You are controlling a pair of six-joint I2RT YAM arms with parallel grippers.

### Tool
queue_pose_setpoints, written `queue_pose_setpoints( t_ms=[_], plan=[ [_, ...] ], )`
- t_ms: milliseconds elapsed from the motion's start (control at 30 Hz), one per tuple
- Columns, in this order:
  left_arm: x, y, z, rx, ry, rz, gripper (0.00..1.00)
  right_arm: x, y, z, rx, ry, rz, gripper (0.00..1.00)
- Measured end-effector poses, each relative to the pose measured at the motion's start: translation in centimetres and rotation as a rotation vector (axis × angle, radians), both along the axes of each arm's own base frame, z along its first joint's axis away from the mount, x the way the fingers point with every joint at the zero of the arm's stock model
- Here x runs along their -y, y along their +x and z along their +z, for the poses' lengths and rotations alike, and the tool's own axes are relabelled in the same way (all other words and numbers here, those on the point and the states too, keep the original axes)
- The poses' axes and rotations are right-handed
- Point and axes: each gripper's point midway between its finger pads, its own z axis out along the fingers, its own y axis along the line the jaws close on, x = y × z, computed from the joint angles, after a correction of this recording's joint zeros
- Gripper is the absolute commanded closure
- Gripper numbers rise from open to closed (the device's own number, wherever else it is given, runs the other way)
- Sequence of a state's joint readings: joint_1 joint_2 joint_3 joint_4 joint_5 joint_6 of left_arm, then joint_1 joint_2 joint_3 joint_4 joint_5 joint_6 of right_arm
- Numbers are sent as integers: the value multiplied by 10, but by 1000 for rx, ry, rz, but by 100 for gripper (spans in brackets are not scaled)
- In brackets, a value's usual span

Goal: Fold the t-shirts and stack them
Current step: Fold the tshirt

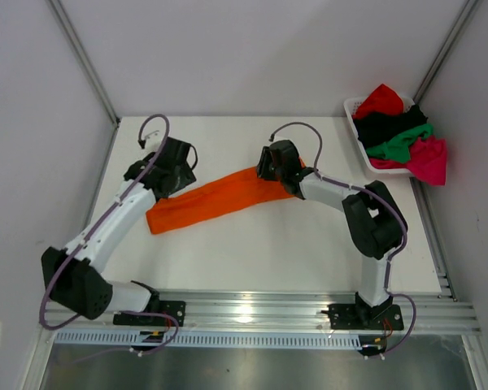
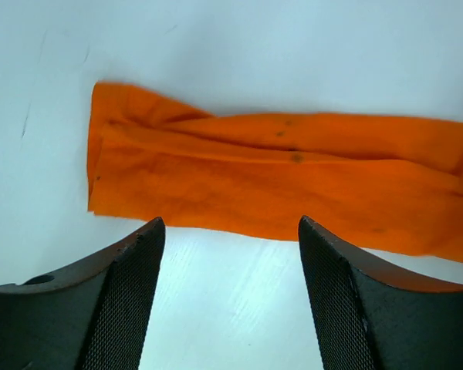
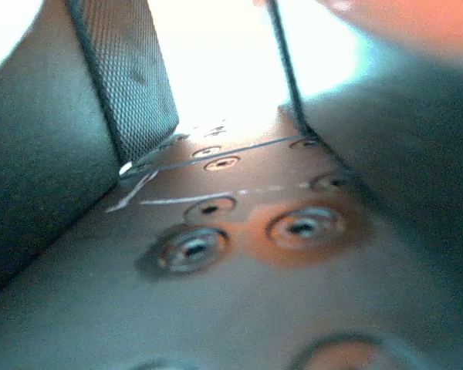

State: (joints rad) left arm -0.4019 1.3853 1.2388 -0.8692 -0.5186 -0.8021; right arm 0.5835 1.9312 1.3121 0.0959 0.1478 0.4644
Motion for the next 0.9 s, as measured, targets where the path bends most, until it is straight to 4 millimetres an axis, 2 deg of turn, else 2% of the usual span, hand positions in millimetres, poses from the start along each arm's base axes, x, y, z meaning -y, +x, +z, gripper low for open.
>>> queue_pose_setpoints(
  t_ms=[100, 200, 367, 533, 700, 900],
  plan=[
    [5, -1, 38, 125, -51, -59, 25, -22, -19, -12, -57, 78, 73, 62],
    [10, -5, 77, 279, -112, -130, 24, -54, -34, -18, -89, 168, 156, 62],
    [12, -23, 119, 484, -174, -219, 21, -103, -60, -31, -157, 281, 270, 62],
    [13, -28, 132, 552, -183, -258, 21, -139, -90, -43, -215, 317, 344, 62],
    [18, -23, 124, 523, -176, -280, 21, -170, -112, -45, -232, 337, 405, 62],
    [19, -26, 128, 544, -178, -305, 21, -194, -118, -54, -232, 336, 437, 62]
  ],
)
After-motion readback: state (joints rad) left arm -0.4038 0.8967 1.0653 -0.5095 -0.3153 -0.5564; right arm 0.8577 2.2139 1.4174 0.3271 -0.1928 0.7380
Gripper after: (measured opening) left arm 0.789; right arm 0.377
